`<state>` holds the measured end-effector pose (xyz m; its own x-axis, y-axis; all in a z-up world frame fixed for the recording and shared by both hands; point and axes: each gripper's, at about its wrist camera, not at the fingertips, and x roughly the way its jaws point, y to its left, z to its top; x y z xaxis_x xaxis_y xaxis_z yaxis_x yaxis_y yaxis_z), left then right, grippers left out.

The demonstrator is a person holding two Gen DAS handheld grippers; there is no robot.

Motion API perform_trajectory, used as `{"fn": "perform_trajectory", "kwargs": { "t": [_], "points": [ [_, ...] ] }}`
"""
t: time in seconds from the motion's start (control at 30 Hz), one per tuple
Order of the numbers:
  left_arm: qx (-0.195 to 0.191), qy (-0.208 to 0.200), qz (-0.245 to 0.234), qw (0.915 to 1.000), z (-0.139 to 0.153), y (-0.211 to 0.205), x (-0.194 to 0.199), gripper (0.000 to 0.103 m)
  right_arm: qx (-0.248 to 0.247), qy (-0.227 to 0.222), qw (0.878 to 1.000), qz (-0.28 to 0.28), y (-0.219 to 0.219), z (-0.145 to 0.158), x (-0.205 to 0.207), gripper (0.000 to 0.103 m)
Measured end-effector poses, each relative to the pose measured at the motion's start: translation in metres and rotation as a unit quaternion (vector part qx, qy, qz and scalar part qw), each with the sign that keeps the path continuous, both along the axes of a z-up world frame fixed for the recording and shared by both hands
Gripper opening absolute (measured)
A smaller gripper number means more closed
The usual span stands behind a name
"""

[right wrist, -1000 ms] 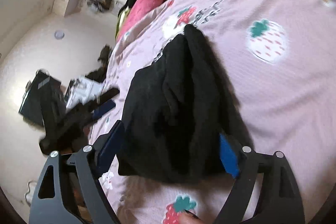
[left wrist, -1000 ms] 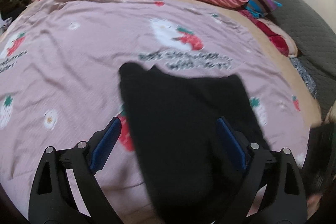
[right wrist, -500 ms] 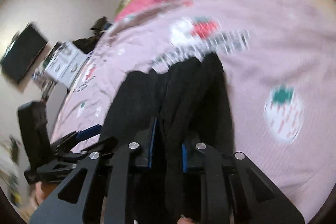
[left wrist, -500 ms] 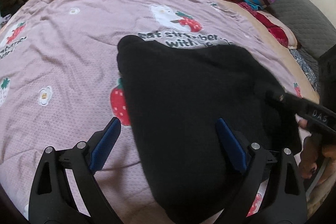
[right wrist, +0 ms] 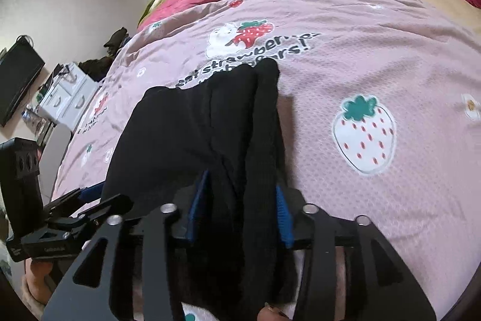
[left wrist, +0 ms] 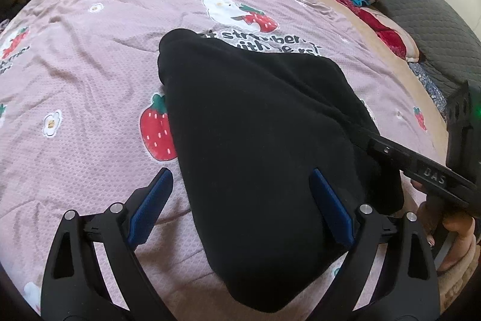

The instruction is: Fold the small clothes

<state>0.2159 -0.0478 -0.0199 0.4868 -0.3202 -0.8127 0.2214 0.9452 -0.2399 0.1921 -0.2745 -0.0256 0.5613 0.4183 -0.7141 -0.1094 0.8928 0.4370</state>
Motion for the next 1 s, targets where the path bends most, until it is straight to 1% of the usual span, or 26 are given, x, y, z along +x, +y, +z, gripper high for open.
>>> {"fn": "perform_trajectory", "kwargs": {
  "t": [0.03, 0.1, 0.17, 0.27, 0.4, 0.53, 0.57, 0.63, 0.7, 0.8, 0.87, 0.93, 0.97, 1.0],
  "points": [
    [-0.001, 0.0, 0.0, 1.0, 0.001, 0.001, -0.002, 0.085, 0.0, 0.0, 1.0, -0.002, -0.001, 0.001, -0.003, 0.046],
    [-0.002, -0.001, 0.002, 1.0, 0.002, 0.002, -0.004, 0.085, -0.003, 0.0, 1.0, -0.007, -0.003, 0.003, -0.01, 0.054],
    [-0.002, -0.004, 0.002, 1.0, 0.004, 0.003, -0.007, 0.085, -0.008, -0.003, 1.0, -0.01, -0.005, 0.004, -0.018, 0.055],
    [-0.001, -0.007, 0.004, 1.0, 0.006, 0.004, -0.012, 0.085, -0.015, -0.005, 1.0, -0.013, -0.007, 0.007, -0.03, 0.065],
    [-0.004, -0.007, 0.007, 0.9999, 0.008, 0.006, -0.017, 0.085, -0.031, -0.006, 0.999, -0.01, -0.003, 0.009, -0.042, 0.066],
    [-0.003, -0.009, 0.006, 0.9999, 0.011, 0.007, -0.024, 0.086, -0.014, -0.009, 1.0, 0.001, -0.001, 0.013, -0.052, 0.066],
    [-0.003, -0.007, 0.005, 1.0, 0.01, 0.007, -0.026, 0.086, -0.008, -0.008, 1.0, 0.007, 0.001, 0.014, -0.054, 0.065],
    [-0.006, -0.003, 0.003, 1.0, 0.009, 0.006, -0.028, 0.086, 0.001, -0.006, 1.0, 0.015, 0.004, 0.013, -0.056, 0.051],
    [-0.005, 0.004, 0.0, 1.0, 0.006, 0.003, -0.029, 0.086, -0.013, -0.005, 1.0, 0.014, 0.006, 0.013, -0.056, 0.016],
    [-0.006, 0.009, -0.002, 0.9999, 0.001, -0.001, -0.032, 0.086, -0.008, -0.011, 1.0, 0.002, -0.001, 0.014, -0.058, 0.015],
    [-0.003, 0.008, -0.005, 1.0, -0.001, -0.003, -0.034, 0.086, -0.017, -0.009, 1.0, -0.008, -0.006, 0.012, -0.059, 0.017],
    [-0.001, 0.009, -0.005, 0.9999, -0.003, -0.004, -0.037, 0.086, -0.022, 0.002, 1.0, -0.017, -0.007, 0.007, -0.059, 0.026],
    [0.0, 0.01, -0.005, 0.9999, -0.003, -0.005, -0.039, 0.086, -0.031, 0.004, 0.999, -0.019, -0.006, 0.007, -0.061, 0.033],
    [0.001, 0.01, -0.005, 0.9999, -0.004, -0.005, -0.04, 0.086, -0.038, 0.002, 0.999, -0.02, -0.005, 0.008, -0.062, 0.037]
  ]
}}
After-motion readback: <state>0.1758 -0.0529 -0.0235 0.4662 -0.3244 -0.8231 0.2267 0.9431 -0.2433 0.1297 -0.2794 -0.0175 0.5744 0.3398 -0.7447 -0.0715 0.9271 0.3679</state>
